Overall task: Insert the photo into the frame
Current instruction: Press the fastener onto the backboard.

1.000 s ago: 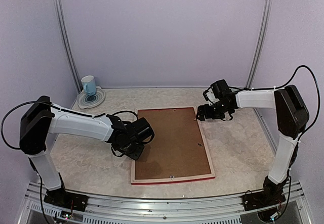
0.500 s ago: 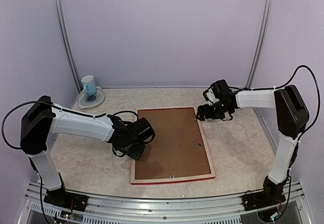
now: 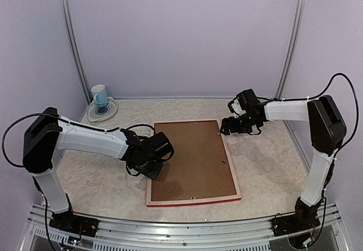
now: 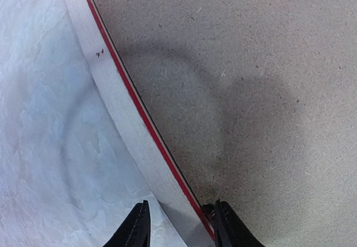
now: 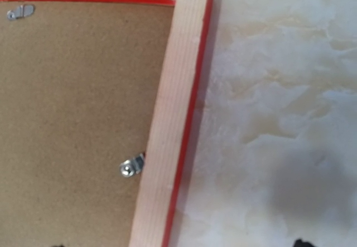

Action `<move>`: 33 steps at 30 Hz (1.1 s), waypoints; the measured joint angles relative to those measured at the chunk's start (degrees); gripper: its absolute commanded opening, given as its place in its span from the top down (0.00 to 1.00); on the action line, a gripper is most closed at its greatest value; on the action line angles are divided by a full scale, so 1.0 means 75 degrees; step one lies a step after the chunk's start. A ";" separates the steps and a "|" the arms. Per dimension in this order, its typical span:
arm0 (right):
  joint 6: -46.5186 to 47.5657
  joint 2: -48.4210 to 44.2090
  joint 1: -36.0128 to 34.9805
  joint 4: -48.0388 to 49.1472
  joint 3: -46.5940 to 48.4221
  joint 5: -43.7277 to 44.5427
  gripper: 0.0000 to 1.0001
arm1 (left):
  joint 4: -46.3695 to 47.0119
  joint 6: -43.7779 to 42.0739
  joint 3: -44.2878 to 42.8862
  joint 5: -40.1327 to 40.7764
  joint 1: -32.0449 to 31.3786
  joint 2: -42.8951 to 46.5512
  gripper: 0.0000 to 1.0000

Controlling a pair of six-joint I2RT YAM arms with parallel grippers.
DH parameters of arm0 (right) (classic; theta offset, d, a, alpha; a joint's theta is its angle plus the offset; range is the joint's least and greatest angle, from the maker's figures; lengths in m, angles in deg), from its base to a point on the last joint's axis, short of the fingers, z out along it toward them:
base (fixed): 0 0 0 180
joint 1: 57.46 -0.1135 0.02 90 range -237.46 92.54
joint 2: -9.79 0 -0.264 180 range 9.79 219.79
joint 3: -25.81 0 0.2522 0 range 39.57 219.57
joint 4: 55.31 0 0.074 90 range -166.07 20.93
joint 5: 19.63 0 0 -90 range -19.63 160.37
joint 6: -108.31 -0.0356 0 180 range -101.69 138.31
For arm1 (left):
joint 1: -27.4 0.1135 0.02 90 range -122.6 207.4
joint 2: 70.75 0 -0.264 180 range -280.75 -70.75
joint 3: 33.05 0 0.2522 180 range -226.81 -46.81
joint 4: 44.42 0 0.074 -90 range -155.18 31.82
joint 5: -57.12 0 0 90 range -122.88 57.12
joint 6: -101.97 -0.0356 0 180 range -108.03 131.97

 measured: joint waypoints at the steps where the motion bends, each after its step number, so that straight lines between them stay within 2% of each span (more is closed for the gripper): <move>1: 0.0000 0.0000 0.0000 0.0000 0.0000 0.0000 0.12 | 0.0009 0.0000 0.0000 -0.0003 0.0000 -0.0003 0.60; 14: 0.0000 0.0000 0.0003 0.0006 0.0000 -0.0003 0.12 | 0.0154 0.0000 -0.0020 0.0000 -0.0015 -0.0108 0.62; 18: 0.0000 0.0000 0.0003 0.0006 0.0000 -0.0003 0.12 | 0.0160 0.0012 -0.0020 -0.0003 -0.0015 -0.0108 0.71; 23: 0.0000 0.0000 0.0003 0.0006 0.0000 -0.0009 0.12 | 0.0114 0.0003 -0.0020 0.0090 -0.0003 -0.0111 0.74; 29: 0.0000 0.0000 0.0006 0.0009 0.0000 -0.0032 0.11 | 0.0108 0.0003 -0.0020 0.0117 -0.0006 -0.0114 0.71; 33: 0.0000 0.0000 0.0026 0.0009 0.0000 -0.0038 0.12 | 0.0105 0.0026 -0.0020 0.0178 -0.0006 -0.0114 0.65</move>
